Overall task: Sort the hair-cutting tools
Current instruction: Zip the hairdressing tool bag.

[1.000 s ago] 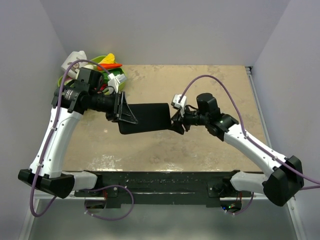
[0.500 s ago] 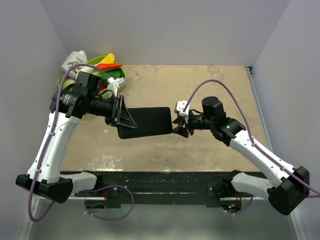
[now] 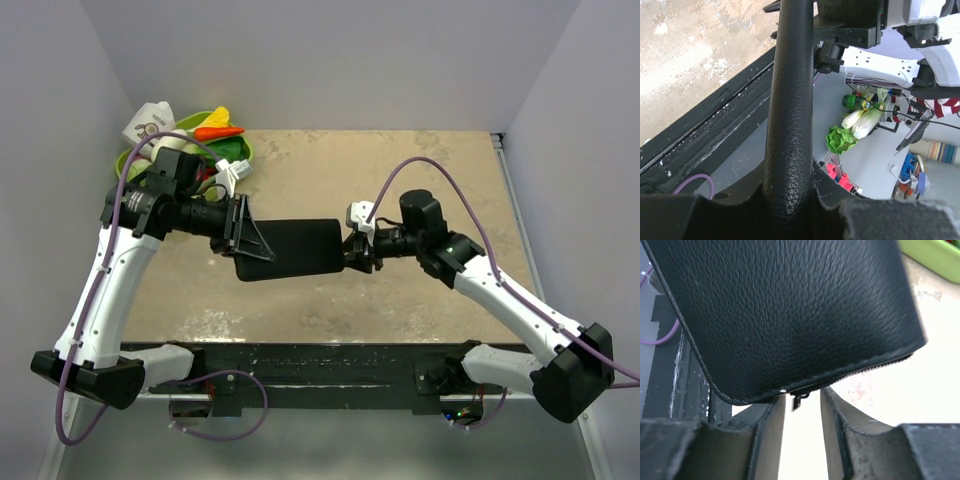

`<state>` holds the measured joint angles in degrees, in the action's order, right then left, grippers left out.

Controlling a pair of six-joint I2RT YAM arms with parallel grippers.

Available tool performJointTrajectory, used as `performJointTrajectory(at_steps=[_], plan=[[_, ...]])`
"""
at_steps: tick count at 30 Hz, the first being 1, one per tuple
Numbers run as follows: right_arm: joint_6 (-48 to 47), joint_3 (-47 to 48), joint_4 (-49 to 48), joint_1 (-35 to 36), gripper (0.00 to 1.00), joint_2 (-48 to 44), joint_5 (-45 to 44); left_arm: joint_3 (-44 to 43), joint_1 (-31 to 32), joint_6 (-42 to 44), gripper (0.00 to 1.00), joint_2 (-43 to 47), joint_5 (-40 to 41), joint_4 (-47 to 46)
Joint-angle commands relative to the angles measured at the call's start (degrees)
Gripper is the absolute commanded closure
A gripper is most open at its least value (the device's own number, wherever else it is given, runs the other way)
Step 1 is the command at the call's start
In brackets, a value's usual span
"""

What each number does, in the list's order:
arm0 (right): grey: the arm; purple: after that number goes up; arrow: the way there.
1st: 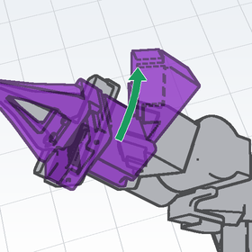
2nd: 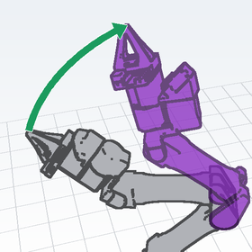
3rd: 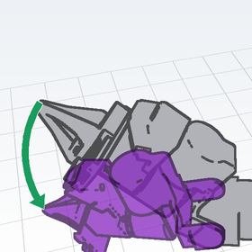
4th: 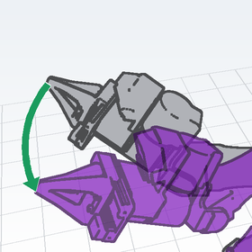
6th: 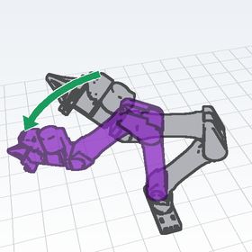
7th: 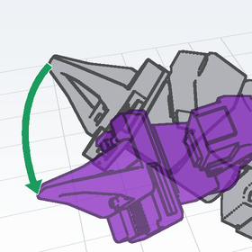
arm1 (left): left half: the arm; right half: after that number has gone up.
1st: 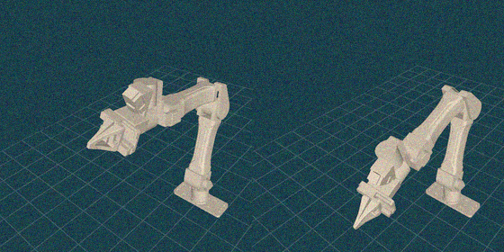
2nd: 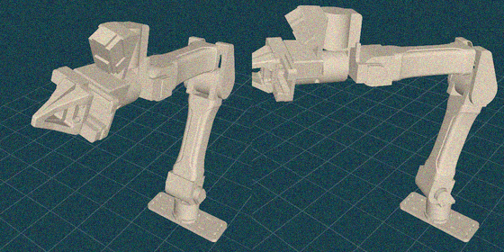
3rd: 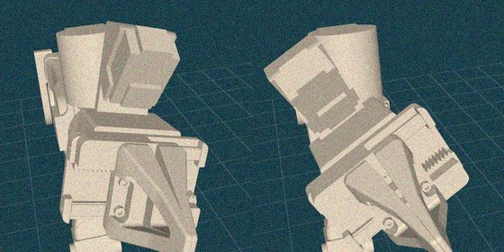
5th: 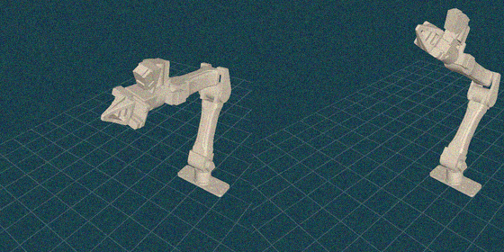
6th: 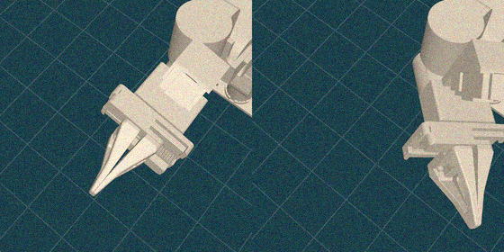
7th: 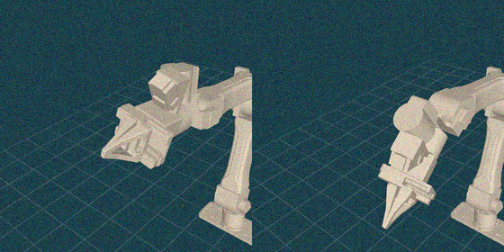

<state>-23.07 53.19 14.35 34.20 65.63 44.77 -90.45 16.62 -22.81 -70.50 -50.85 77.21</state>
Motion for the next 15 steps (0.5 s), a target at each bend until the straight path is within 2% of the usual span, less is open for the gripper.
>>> performJointTrajectory(at_steps=[1,3,4,6,15], plan=[[0.48,3.58,-3.8,0.17,0.69,0.29,3.3,0.1,0.16,0.92,1.0,2.12,-4.96,-2.41],[0.4,4.03,-3.45,0.17,0.81,0.64,4.35,0.28,0.16,1.01,1.0,2.12,-5.05,-2.5],[0.31,4.55,-3.36,0.08,0.91,1.08,4.7,0.37,0.16,1.01,1.0,2.12,-4.96,-2.5],[0.05,4.73,-2.93,0.08,0.99,1.35,5.23,0.63,0.16,1.01,1.0,2.12,-4.96,-2.41],[-3.99,6.39,-0.03,0.08,1.0,2.05,3.57,0.72,0.95,0.84,1.0,1.68,-5.66,-2.59]])
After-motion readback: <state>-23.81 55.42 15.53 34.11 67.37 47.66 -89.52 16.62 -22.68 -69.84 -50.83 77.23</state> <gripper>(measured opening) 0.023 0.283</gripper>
